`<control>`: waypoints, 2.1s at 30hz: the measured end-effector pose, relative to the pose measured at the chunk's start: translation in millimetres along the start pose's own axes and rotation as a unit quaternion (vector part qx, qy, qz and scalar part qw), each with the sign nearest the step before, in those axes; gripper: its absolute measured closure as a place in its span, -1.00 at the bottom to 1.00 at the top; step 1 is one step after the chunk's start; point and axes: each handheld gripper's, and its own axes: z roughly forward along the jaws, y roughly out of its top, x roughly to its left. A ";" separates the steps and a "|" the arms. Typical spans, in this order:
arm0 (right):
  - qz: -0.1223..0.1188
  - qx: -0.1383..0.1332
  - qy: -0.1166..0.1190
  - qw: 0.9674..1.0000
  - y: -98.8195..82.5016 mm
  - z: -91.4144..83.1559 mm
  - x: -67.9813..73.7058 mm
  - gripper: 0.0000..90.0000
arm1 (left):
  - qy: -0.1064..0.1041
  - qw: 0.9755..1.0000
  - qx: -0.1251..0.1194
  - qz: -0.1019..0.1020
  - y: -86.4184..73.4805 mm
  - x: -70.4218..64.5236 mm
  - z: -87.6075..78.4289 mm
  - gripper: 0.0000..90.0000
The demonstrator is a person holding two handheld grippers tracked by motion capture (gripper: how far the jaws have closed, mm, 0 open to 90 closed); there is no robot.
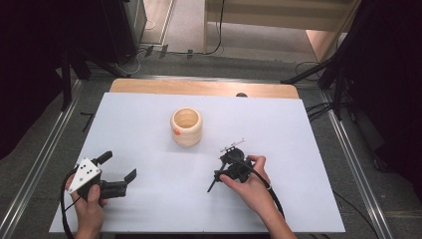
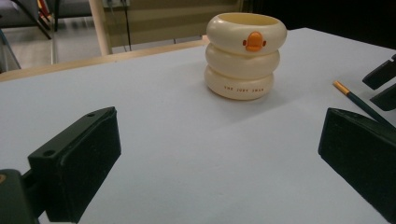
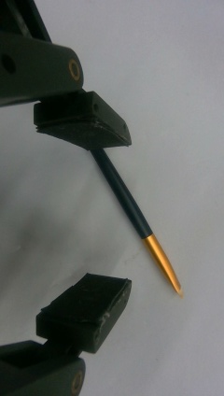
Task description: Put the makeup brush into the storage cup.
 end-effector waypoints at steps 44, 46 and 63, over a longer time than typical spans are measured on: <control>0.022 0.064 -0.029 0.997 22.7 15.3 13.6 -0.16 | -0.007 1.000 0.010 0.000 -1.2 -1.7 3.6 -1.00; 0.025 0.067 -0.030 0.997 23.6 15.1 13.4 -0.12 | -0.007 1.000 0.011 -0.001 -1.5 -2.2 4.4 -1.00; 0.050 0.097 -0.032 0.994 33.8 13.4 6.3 0.63 | -0.008 1.000 0.013 0.000 -1.5 -3.1 4.6 -1.00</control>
